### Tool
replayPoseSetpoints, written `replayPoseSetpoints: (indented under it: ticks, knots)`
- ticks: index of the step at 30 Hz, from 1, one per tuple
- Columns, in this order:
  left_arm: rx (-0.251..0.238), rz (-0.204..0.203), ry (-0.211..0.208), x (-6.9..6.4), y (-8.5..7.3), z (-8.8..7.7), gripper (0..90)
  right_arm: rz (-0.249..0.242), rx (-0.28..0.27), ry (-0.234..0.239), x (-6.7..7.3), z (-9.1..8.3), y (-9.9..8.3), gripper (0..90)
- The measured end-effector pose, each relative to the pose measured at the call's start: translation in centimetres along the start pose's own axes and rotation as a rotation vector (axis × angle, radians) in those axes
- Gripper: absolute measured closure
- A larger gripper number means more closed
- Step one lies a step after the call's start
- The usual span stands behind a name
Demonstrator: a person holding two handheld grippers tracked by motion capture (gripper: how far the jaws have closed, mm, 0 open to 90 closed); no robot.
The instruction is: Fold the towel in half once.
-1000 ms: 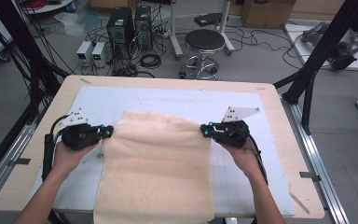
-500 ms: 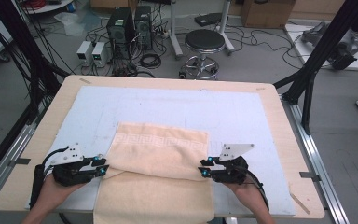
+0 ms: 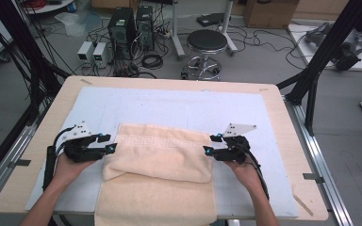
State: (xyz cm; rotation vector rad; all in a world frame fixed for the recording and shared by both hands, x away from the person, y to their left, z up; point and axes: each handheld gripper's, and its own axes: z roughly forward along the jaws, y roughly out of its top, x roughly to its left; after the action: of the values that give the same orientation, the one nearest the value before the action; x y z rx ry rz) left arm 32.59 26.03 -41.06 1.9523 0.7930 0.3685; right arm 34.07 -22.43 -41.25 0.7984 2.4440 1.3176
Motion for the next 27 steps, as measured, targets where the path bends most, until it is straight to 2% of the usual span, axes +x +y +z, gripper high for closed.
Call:
replayPoseSetpoints:
  ticks: [2, 4, 9, 11, 14, 18, 20, 25, 27]
  knots:
    - [0.005, -0.021, -0.001, 0.5, -0.1, 0.9, 51.4, 0.012, 0.008, -0.001, -0.6, 0.8, 0.0, 46.2]
    - [0.026, -0.022, 0.008, 0.8, -0.4, 1.8, 52.1, 0.013, 0.02, -0.01, -1.0, 1.7, 0.0, 46.2]
    - [0.09, -0.026, 0.021, 1.5, -0.9, 3.4, 53.3, 0.014, 0.097, -0.036, -1.6, 3.8, 0.0, 46.8]
    - [0.111, -0.038, 0.03, 1.6, -1.0, 3.8, 54.7, 0.019, 0.123, -0.04, -1.9, 4.4, 0.0, 48.7]
    - [0.161, -0.038, 0.021, 1.7, -1.0, 4.4, 56.9, 0.008, 0.15, -0.04, -2.1, 4.9, -0.2, 55.5]
    - [0.175, 0.015, 0.069, 1.3, -0.9, 4.7, 65.1, 0.023, 0.147, -0.037, -2.1, 5.0, -0.2, 65.8]
    - [0.174, 0.01, 0.076, 1.3, -0.9, 4.7, 69.9, 0.027, 0.142, -0.027, -2.2, 5.0, -0.2, 74.0]
    - [0.175, 0.021, 0.072, 1.3, -0.9, 4.6, 82.4, 0.069, 0.127, -0.005, -2.6, 5.0, -0.4, 81.2]
    - [0.166, 0.008, 0.057, 1.3, -0.8, 4.4, 85.8, 0.074, 0.124, 0.009, -2.7, 5.0, -0.4, 83.3]
